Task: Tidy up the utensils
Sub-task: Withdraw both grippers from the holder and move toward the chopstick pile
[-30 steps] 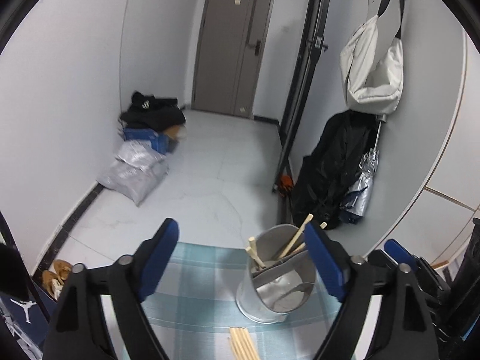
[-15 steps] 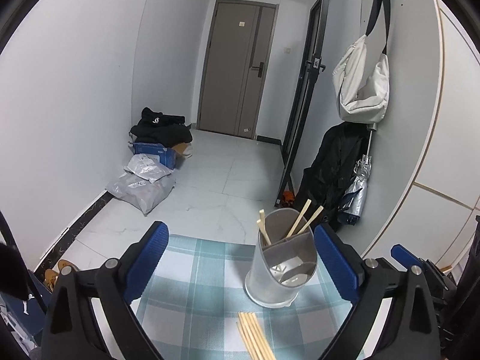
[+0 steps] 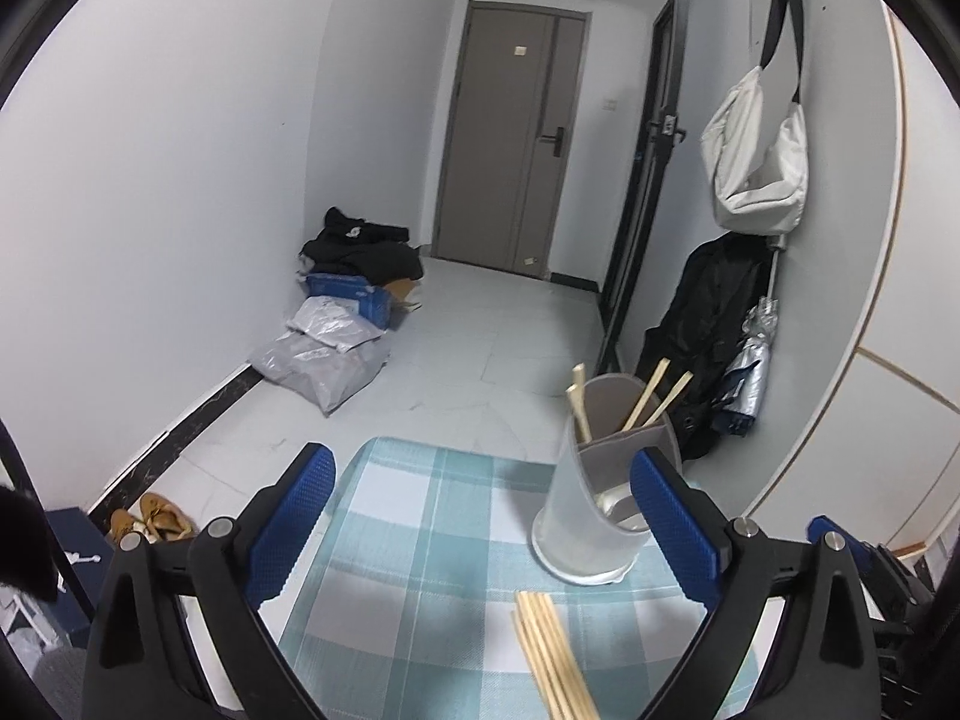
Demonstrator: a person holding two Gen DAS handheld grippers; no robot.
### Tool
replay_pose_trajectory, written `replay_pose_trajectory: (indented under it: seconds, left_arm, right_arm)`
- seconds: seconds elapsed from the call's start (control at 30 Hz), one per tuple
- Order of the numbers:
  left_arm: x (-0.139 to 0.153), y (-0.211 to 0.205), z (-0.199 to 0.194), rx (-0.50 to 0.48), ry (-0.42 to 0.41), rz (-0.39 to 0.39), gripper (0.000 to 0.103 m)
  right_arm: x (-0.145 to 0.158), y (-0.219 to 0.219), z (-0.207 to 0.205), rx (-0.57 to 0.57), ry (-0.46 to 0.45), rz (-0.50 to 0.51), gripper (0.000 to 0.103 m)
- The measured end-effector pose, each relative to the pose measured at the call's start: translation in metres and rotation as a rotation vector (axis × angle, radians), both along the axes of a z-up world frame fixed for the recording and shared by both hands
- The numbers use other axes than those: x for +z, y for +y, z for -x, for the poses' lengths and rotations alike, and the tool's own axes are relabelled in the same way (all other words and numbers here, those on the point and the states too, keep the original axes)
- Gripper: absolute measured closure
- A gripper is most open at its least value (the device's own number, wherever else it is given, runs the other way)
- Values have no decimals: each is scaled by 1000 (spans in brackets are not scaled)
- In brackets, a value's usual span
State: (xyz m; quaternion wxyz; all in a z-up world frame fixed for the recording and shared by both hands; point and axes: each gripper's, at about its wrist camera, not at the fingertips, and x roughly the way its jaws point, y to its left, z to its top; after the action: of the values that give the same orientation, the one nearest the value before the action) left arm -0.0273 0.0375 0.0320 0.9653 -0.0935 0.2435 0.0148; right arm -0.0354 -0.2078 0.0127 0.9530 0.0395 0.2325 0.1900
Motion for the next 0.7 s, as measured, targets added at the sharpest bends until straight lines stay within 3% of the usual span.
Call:
replay_pose_trajectory:
  seconds: [0.17,0.3,0.47,0.7]
  left_arm:
    - [-18,-3,5,18,-5,7,6]
    - [-28,-15,5,31,-12,-82,1]
    - [-37,-13,0,17,20,-84,1]
    - [-60,2,-19,55,166,-36,1]
  right_arm:
    - [-16,-6,2,-40,15,10,19]
    - [-29,-12,-4,-63,55,4,19]
    - [-38,-16,-13,-80,92,-12,19]
    - [-48,-13,-26,-84,114,9,19]
